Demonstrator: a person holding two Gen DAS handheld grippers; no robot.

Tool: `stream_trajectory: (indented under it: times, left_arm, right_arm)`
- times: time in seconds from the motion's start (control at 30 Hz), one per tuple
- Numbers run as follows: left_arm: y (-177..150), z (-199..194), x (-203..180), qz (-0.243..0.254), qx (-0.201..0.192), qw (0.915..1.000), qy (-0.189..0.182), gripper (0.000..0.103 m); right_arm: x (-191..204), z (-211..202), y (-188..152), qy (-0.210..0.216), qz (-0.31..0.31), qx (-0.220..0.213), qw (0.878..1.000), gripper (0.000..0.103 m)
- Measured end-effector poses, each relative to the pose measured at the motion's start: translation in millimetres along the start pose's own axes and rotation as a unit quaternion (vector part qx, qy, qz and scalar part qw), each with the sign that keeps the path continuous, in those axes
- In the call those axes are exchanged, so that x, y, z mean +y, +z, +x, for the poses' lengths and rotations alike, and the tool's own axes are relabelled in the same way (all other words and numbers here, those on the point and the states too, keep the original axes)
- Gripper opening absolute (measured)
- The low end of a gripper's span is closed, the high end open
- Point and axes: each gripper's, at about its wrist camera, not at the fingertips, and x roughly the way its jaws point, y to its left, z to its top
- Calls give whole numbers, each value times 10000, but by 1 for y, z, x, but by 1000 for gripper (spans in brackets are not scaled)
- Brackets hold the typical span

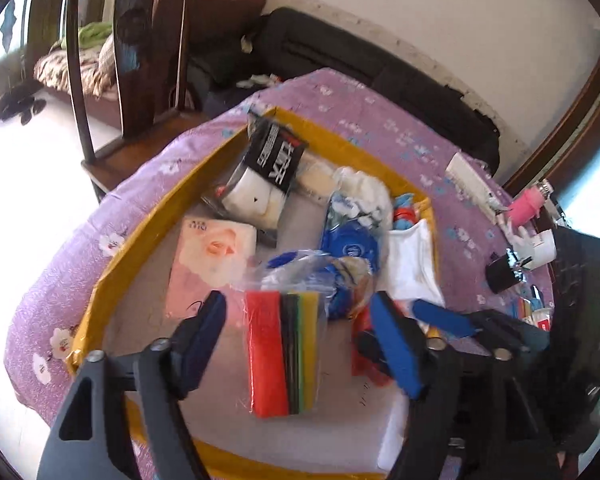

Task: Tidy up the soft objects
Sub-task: 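Carry the sponge pack and red bag over the tray and release both, then move both tools back over the remaining packs on the table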

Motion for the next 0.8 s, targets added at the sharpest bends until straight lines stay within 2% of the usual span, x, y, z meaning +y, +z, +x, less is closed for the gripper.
stream_trajectory:
  times: [0.1,0.2,0.27,0.3,0.33,0.37,0.4,0.43,0.47,0.53,0.57,0.6,0.67,0.7,0.8]
  left_arm:
    - [-6,-14,-2,-13,-184,9998,56,81]
    - [-14,-33,-12,82,-544,9983,188,82]
    - [-18,-49,-25,232,-924,9947,387,88]
    - [-20,-61,-34,289,-1208,9908,532,91]
    - [-21,-71,-40,319,-1450,9867,660,97]
    - [-23,-83,-49,377,-1780,9803,770,103]
    - [-28,-96,-60,493,-2196,9715,744,103]
    - [-32,-102,-66,594,-2386,9674,602,103]
    - [-35,-105,-72,705,-2413,9672,355,103]
    - [-36,-94,-88,863,-1955,9769,-57,103]
    - [-38,-85,-97,893,-1671,9817,-197,103]
    - [-41,-76,-105,891,-1465,9846,-328,103]
    - [-51,-56,-124,942,-1117,9873,-624,103]
    - [-57,-47,-135,1027,-963,9875,-703,103]
    - [-73,-13,-171,1432,-438,9854,-814,103]
  right_arm:
    - [-8,-34,-6,-63,114,-410,9991,83]
    - [-25,-80,-15,-378,207,-923,9948,85]
    - [-37,-114,-23,-670,264,-1287,9891,89]
    - [-38,-128,-26,-764,277,-1427,9864,94]
    - [-46,-151,-32,-895,286,-1702,9809,101]
    - [-52,-169,-38,-957,301,-1938,9759,103]
    - [-63,-193,-49,-892,379,-2265,9692,103]
    - [-75,-207,-61,-690,483,-2416,9667,103]
    - [-88,-216,-71,-465,635,-2417,9671,103]
    - [-118,-216,-87,-295,1021,-1933,9754,103]
    - [-135,-212,-96,-394,1228,-1497,9803,103]
    - [-161,-206,-112,-663,1568,-1125,9790,103]
    - [-197,-209,-138,-930,2025,-1118,9684,103]
    - [-223,-212,-156,-955,2434,-1094,9590,103]
    - [-280,-230,-200,-636,3454,-1391,9259,103]
